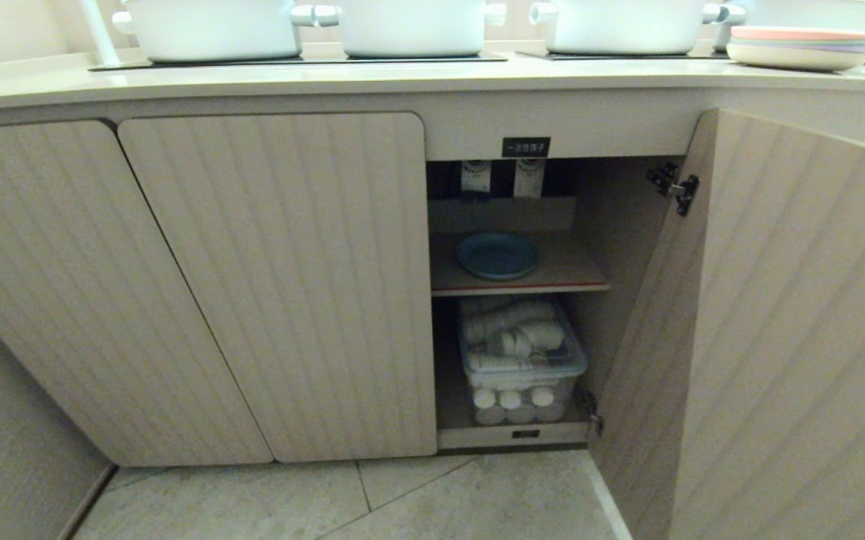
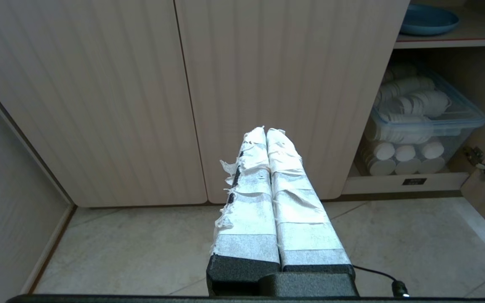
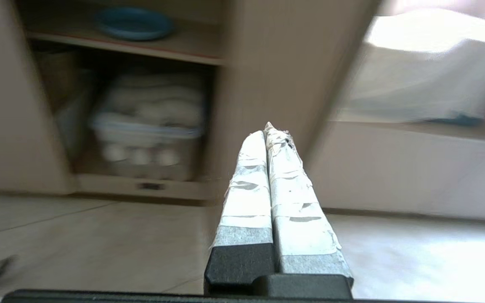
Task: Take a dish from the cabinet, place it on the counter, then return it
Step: Close the cabinet door
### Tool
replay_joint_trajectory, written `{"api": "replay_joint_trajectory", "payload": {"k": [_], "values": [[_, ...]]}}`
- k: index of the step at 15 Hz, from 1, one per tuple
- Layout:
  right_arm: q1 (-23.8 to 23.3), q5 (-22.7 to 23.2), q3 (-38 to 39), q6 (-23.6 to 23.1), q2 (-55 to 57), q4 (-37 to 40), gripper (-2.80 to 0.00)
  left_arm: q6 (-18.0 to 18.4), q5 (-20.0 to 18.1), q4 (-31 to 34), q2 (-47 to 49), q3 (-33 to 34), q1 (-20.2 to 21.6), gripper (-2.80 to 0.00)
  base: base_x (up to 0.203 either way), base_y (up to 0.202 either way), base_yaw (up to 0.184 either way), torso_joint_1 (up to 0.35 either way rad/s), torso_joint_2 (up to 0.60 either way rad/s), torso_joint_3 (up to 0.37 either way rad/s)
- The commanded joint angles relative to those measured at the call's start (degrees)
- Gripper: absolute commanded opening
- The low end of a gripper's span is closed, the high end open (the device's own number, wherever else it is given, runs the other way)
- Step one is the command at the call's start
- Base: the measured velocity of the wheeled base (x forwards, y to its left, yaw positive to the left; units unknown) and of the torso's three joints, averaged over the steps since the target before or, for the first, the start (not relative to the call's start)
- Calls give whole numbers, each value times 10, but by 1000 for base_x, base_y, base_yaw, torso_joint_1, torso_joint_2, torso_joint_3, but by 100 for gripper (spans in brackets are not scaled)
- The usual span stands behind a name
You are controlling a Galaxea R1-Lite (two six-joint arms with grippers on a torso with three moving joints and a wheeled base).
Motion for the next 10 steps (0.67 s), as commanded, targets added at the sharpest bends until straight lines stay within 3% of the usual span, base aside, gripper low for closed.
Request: {"api": "replay_joint_trajectory", "payload": {"k": [1, 3, 5, 10], "values": [[-2, -45, -20, -9, 29, 4, -280, 0, 0, 0, 0, 0, 0, -280, 0, 0, 0, 0, 0, 0], [-9, -89, -38, -13, 57, 7, -280, 0, 0, 0, 0, 0, 0, -280, 0, 0, 0, 0, 0, 0], [-22, -102, -62, -14, 85, 6, -280, 0, 0, 0, 0, 0, 0, -280, 0, 0, 0, 0, 0, 0], [-134, -102, -119, -43, 143, -8, -280, 0, 0, 0, 0, 0, 0, -280, 0, 0, 0, 0, 0, 0]]}}
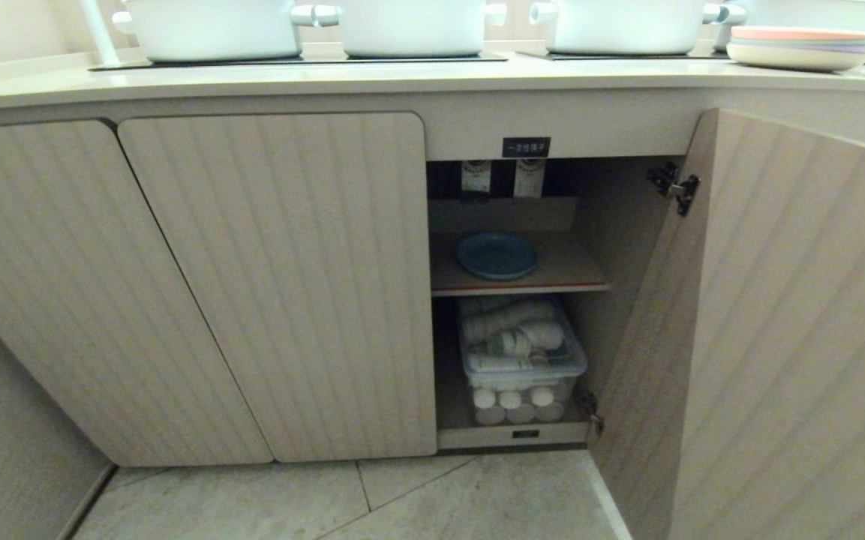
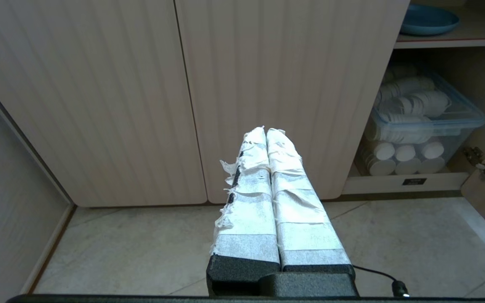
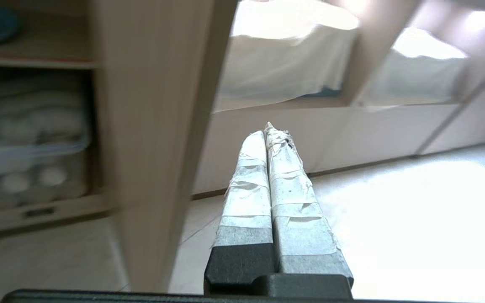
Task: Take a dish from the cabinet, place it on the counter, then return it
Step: Close the cabinet door
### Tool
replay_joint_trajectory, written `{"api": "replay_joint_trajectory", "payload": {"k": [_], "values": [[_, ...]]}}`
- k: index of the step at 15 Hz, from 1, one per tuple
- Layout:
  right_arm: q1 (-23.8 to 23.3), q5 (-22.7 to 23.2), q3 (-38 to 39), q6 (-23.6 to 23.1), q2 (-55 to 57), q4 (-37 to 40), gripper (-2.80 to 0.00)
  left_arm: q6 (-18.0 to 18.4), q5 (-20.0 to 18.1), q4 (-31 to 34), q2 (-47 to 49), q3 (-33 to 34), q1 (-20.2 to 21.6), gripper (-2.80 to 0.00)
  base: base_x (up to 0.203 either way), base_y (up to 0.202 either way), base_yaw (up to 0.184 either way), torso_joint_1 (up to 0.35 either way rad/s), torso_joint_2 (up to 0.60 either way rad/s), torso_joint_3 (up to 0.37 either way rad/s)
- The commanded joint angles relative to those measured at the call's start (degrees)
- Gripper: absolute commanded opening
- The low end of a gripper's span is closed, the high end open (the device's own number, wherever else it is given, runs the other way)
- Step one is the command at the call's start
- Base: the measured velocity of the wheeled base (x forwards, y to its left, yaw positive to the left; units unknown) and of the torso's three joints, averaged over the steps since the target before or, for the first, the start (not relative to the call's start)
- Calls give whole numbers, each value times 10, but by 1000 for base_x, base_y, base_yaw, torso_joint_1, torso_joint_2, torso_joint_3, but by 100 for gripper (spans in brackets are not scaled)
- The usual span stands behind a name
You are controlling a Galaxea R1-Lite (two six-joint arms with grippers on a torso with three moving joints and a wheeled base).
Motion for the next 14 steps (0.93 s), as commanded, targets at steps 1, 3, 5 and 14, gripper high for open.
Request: {"api": "replay_joint_trajectory", "payload": {"k": [1, 3, 5, 14], "values": [[-34, -1, -16, -4, 29, -7, -280, 0, 0, 0, 0, 0, 0, -280, 0, 0, 0, 0, 0, 0], [-62, -2, -30, -4, 42, -21, -280, 0, 0, 0, 0, 0, 0, -280, 0, 0, 0, 0, 0, 0], [-81, -2, -40, -3, 56, -36, -280, 0, 0, 0, 0, 0, 0, -280, 0, 0, 0, 0, 0, 0], [-102, 0, -91, 25, 149, -46, -280, 0, 0, 0, 0, 0, 0, -280, 0, 0, 0, 0, 0, 0]]}}
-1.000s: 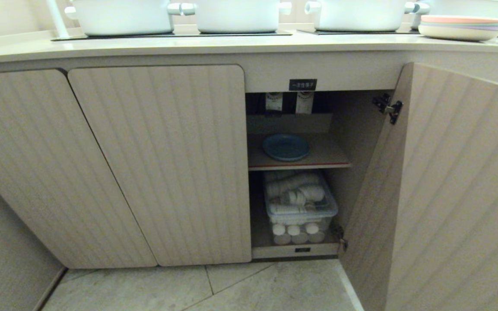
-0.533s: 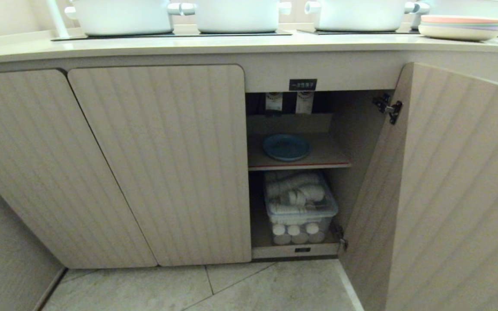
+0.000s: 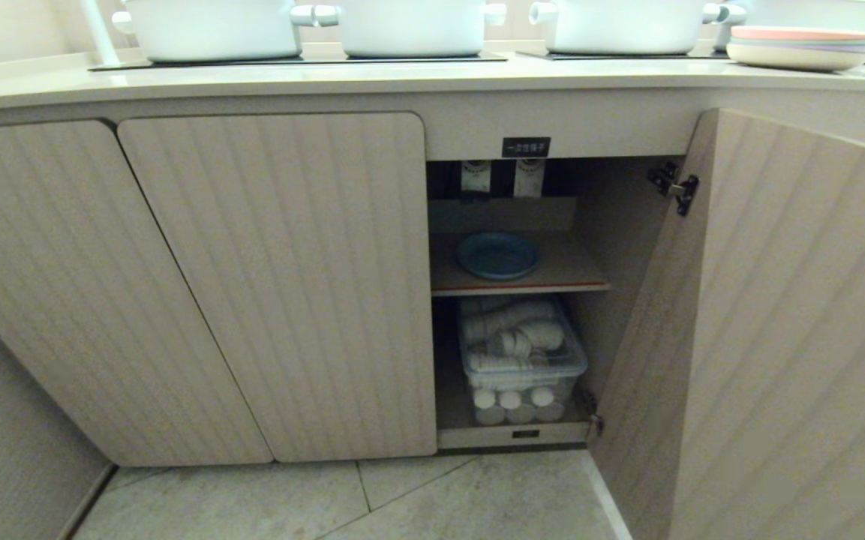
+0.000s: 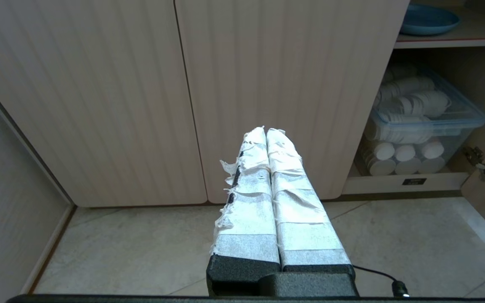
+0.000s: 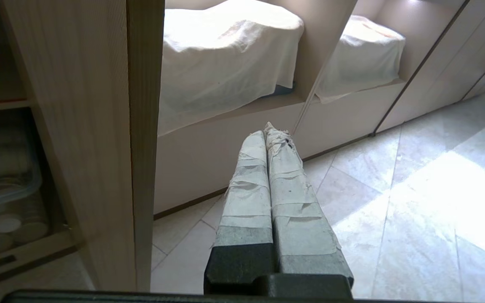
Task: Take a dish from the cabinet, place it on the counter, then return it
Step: Close the cabinet door
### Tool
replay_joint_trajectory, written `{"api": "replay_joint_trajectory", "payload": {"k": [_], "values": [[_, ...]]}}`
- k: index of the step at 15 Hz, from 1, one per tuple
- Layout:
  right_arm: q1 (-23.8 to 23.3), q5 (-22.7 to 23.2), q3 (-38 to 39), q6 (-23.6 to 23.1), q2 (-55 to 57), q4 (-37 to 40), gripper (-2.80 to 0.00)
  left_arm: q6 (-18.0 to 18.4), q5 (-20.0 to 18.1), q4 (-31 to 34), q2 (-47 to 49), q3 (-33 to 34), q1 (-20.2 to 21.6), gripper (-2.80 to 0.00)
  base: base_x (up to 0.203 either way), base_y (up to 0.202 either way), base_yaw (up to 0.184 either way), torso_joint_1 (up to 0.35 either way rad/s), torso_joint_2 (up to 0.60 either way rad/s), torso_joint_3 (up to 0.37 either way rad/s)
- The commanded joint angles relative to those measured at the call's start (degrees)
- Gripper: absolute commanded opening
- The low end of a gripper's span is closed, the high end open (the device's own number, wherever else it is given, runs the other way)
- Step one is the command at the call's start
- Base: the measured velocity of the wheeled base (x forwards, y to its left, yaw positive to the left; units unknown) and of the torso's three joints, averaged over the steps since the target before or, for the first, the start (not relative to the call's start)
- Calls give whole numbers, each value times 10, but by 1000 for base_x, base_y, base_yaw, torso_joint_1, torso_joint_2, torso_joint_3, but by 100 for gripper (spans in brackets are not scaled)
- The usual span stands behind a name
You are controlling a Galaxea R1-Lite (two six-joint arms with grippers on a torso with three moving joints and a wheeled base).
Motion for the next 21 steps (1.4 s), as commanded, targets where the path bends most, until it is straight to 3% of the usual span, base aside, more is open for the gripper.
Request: {"api": "replay_joint_trajectory", "payload": {"k": [1, 8, 21], "values": [[1, 1, -11, 6, 31, -2, -280, 0, 0, 0, 0, 0, 0, -280, 0, 0, 0, 0, 0, 0], [10, 6, -12, 33, 49, -26, -280, 0, 0, 0, 0, 0, 0, -280, 0, 0, 0, 0, 0, 0], [104, 5, -6, 62, 26, -27, -280, 0, 0, 0, 0, 0, 0, -280, 0, 0, 0, 0, 0, 0]]}}
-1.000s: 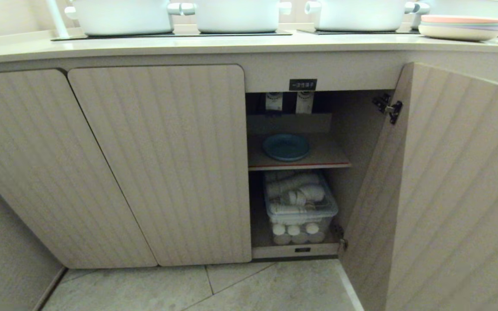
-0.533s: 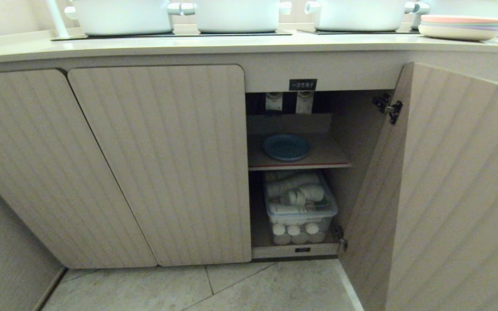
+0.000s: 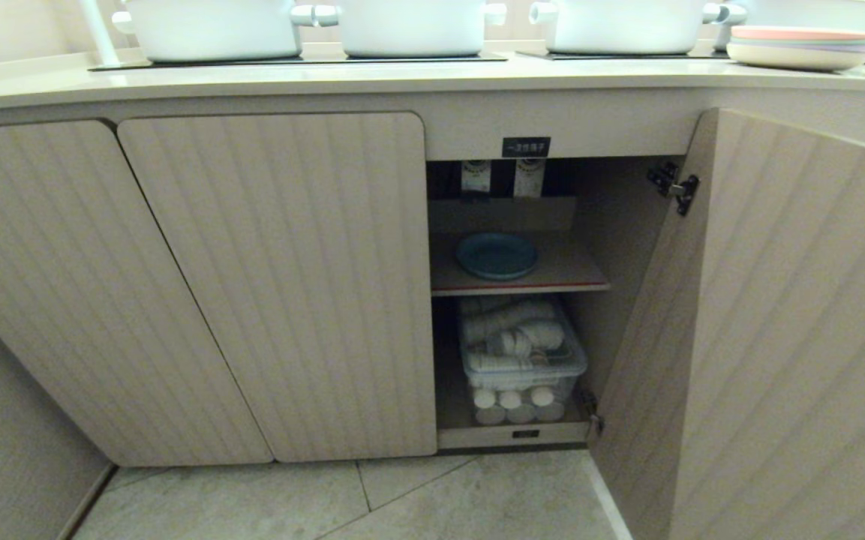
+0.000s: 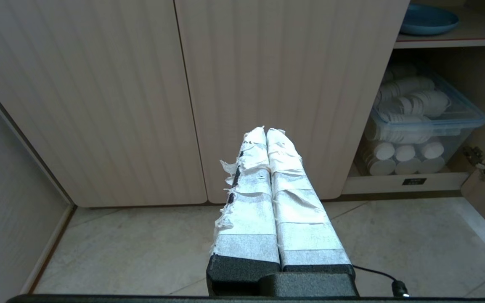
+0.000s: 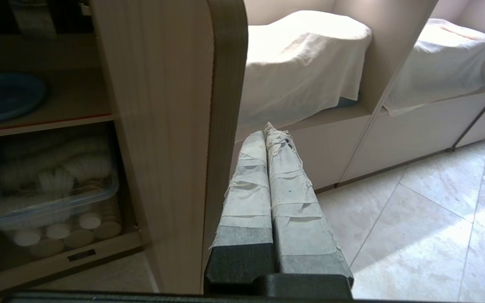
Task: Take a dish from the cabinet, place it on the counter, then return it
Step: Close the cabinet door
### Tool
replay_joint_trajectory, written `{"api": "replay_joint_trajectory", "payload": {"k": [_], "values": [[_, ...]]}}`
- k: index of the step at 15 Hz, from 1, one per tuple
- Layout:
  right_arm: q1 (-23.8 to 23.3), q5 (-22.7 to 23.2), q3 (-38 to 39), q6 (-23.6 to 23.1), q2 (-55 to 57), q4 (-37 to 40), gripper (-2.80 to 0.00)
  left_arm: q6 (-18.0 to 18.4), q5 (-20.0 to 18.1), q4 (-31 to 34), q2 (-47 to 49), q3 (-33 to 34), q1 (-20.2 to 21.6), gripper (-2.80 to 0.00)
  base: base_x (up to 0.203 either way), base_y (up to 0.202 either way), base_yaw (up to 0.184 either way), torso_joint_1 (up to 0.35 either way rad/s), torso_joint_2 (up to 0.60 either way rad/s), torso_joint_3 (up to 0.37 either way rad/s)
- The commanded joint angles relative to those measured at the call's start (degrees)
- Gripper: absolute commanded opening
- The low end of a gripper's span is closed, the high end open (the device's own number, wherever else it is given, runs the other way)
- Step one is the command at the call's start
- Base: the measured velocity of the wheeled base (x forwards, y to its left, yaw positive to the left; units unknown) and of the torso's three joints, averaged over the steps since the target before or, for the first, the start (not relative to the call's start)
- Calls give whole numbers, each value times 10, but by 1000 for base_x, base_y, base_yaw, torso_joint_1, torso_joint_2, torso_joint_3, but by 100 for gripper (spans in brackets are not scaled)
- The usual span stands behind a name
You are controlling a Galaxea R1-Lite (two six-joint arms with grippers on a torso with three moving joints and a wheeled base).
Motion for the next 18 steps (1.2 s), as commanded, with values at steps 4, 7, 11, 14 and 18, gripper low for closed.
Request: {"api": "replay_joint_trajectory", "payload": {"k": [4, 7, 11, 14, 18], "values": [[-3, 0, 2, -1, -10, -1, -280, 0, 1, 0, 0, 0, 0, -280, 0, 0, 0, 0, 0, 0], [-50, 4, -5, -1, -4, -2, -280, 0, 0, 0, 0, 0, 0, -280, 0, 0, 0, 0, 0, 0], [-71, 4, -20, 1, 28, -29, -280, 0, 0, 0, 0, 0, 0, -280, 0, 0, 0, 0, 0, 0], [-70, 6, -20, 1, 42, -30, -280, 0, 1, 0, 0, 0, 0, -280, 0, 0, 0, 0, 0, 0], [-59, 19, -20, 25, 58, -42, -280, 0, 1, 0, 0, 0, 0, -280, 0, 0, 0, 0, 0, 0]]}}
